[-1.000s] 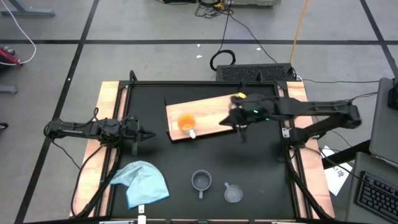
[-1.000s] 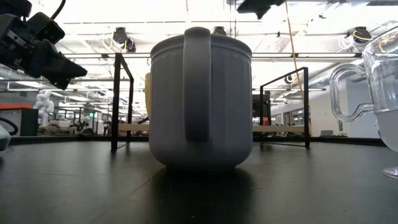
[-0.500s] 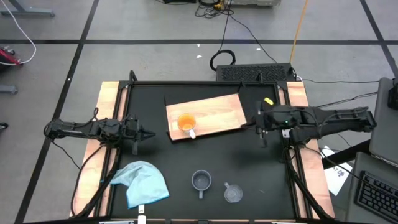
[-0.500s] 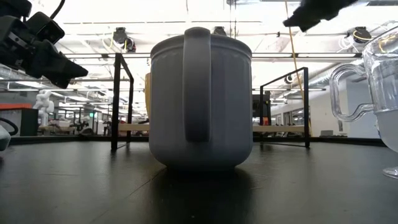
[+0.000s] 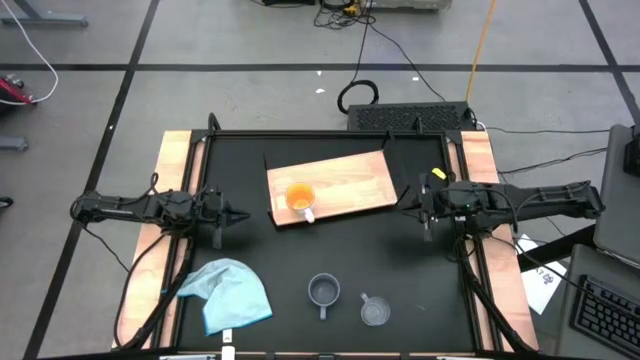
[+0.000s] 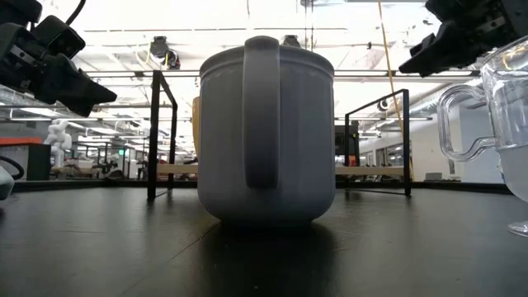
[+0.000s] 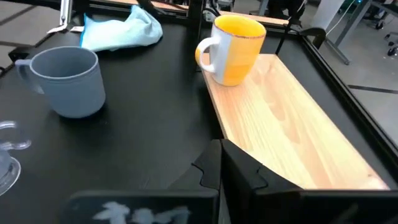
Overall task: Stack small to large cups/mugs on shelf
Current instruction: Put the gray mug on the shelf
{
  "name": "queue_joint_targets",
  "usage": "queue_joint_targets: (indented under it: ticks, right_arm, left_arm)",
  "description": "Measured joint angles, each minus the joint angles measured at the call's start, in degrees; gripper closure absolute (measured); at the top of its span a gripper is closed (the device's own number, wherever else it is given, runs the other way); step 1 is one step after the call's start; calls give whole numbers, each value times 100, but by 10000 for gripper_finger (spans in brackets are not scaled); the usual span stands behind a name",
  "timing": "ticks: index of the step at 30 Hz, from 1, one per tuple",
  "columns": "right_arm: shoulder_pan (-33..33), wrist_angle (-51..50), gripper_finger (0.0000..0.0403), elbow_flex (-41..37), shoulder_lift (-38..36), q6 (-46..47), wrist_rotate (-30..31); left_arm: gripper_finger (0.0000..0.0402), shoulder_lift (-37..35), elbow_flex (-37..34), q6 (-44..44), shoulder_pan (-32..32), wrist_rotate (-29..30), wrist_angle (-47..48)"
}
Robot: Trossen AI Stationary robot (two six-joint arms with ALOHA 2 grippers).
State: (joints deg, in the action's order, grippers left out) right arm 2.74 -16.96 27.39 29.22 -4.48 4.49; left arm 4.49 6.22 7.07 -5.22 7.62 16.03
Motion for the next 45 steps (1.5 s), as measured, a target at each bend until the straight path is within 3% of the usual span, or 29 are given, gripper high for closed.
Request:
queue_joint_targets:
  ticks: [12,30,37,45]
  right_arm:
    - [0,241,403,-768,-468,87,-20]
    - [0,475,403,-845,-1091,370,-463]
    - [0,518,403,-845,-1091,368,-463]
    - [0,560,403,-845,-1091,377,-461]
  left_arm:
    - [380,-1,0,-94,-1,-4,44]
    - [380,0,0,82,0,-29,-241]
    - [380,3,1,257,-12,-1284,-1262]
    - [380,559,0,511,-256,-1416,-2160]
